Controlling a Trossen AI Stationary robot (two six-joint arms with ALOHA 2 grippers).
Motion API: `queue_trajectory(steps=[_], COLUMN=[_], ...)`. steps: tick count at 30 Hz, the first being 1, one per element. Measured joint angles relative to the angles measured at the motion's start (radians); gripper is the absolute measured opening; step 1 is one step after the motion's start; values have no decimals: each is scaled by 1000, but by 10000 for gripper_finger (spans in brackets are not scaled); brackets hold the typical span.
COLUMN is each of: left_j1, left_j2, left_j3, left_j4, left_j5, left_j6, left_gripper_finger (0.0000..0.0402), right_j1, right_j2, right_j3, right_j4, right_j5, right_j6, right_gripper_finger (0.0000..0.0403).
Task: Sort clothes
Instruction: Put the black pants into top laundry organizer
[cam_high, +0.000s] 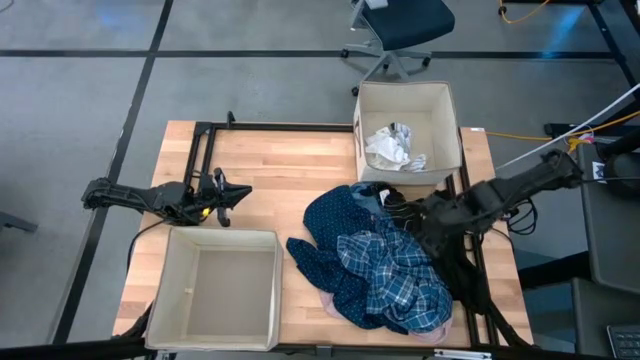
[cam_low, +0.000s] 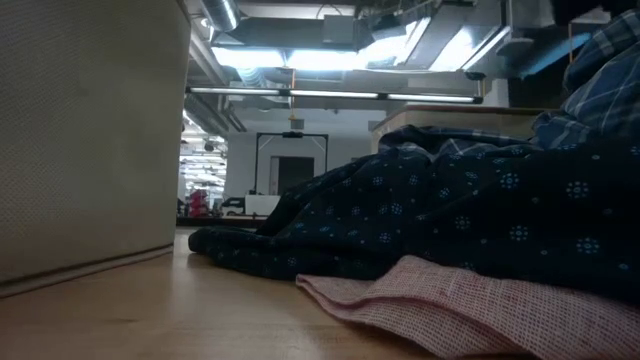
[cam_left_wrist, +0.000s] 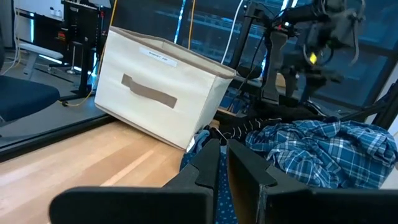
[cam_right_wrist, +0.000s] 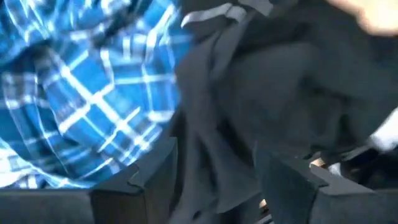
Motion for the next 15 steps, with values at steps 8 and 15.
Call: queue_trajectory(steps=[8, 15], left_j1=[0, 0], left_j2=[0, 0], left_j3=[0, 0], left_j4=[1, 5], left_j5=[-2, -9], left_j6=[0, 0], left_gripper_finger=[19, 19], right_j1=[84, 87], right_j2=[-2, -1], right_j3=[-125, -219], right_j4=[75, 105], right_j5=[-42, -53], right_j6=[83, 60], right_gripper_finger=[209, 192])
